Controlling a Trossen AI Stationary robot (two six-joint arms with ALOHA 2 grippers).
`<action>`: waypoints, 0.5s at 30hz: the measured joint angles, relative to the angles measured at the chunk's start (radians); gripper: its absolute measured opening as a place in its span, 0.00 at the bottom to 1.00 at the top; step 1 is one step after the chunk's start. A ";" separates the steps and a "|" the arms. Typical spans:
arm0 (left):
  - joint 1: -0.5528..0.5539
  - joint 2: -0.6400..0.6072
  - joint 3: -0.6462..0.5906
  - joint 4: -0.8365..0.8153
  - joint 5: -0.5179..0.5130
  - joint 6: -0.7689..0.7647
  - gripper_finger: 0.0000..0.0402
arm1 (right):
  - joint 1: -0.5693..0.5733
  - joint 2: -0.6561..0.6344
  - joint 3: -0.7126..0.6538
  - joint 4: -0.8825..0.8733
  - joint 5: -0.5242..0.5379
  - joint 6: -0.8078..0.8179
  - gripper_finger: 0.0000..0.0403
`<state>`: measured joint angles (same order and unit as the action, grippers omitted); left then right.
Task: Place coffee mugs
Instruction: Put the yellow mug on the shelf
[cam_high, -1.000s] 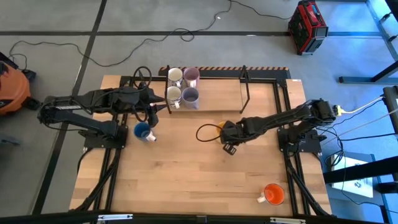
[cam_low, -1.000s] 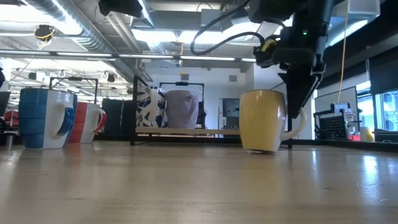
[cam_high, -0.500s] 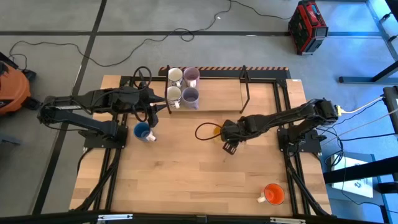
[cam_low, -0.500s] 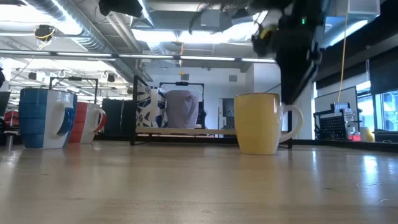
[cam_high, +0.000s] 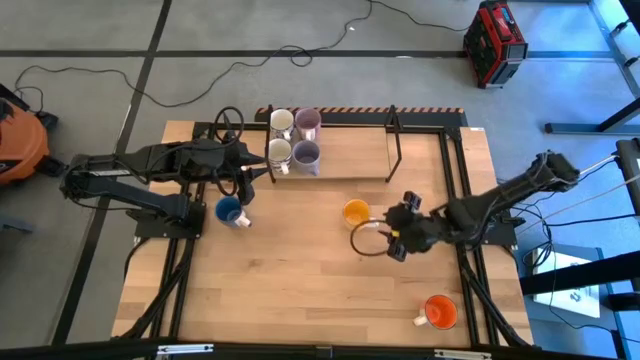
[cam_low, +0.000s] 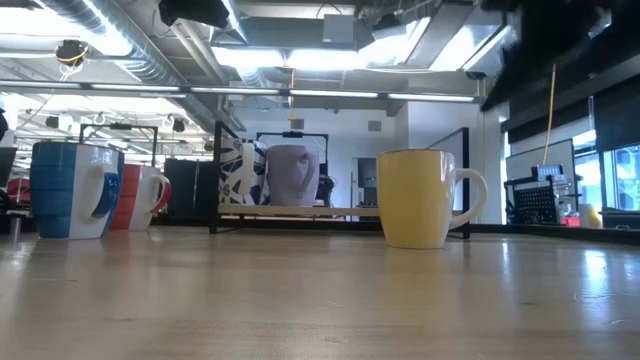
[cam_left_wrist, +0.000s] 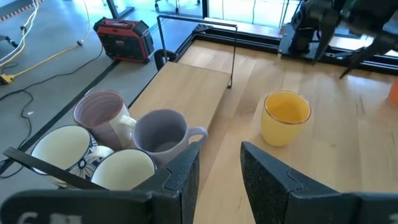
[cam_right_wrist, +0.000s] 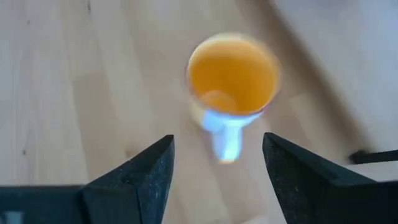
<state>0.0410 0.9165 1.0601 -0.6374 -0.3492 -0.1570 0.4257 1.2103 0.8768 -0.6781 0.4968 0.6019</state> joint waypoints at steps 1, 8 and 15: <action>0.000 0.000 0.000 0.000 0.000 0.000 0.27 | 0.010 -0.004 -0.049 0.052 -0.002 0.019 0.57; 0.000 0.000 -0.001 -0.001 0.000 -0.007 0.27 | 0.000 0.017 -0.308 0.428 0.031 0.064 0.57; 0.000 0.000 -0.001 -0.001 0.001 -0.047 0.27 | -0.057 0.024 -0.415 0.592 0.052 0.026 0.57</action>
<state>0.0410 0.9164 1.0595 -0.6389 -0.3479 -0.2040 0.3684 1.2339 0.4620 -0.0866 0.5490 0.6278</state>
